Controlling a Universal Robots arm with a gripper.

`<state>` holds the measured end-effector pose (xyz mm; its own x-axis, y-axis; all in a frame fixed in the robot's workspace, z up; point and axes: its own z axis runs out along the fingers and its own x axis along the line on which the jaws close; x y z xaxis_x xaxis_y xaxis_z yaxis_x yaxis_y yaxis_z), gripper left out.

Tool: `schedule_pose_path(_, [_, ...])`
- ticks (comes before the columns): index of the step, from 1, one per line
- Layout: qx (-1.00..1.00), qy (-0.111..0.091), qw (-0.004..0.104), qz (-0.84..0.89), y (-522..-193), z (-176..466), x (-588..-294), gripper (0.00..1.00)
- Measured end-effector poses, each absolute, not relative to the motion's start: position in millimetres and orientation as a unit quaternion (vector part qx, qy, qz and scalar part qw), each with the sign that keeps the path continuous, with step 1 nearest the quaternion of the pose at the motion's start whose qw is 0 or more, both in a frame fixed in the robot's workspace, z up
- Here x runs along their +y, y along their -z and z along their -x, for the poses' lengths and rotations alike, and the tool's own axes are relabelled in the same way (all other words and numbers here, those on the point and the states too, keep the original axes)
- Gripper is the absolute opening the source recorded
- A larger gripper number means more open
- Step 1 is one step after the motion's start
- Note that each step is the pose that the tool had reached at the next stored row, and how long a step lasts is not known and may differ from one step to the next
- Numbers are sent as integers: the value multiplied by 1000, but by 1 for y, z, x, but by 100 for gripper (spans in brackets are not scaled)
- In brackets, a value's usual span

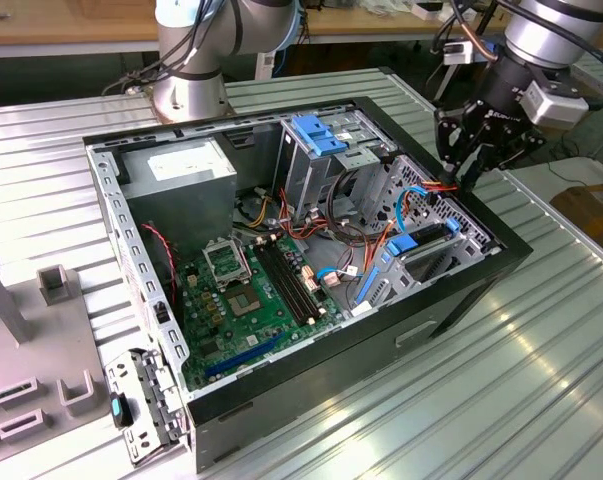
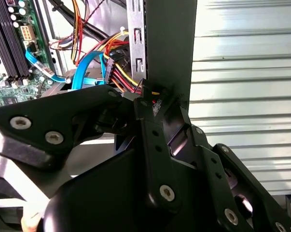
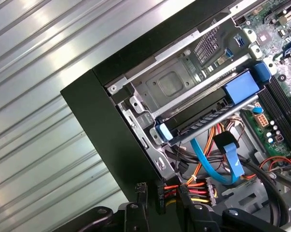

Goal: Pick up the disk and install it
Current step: 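Insert the first disk wire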

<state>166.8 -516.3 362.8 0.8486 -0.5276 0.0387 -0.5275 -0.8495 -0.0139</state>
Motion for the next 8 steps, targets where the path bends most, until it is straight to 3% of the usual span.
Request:
schedule_pose_path(7, [274, 24, 0, 961, -364, -165, -516, 37])
schedule_pose_path(8, [274, 24, -1, 961, -364, -165, -516, 29])
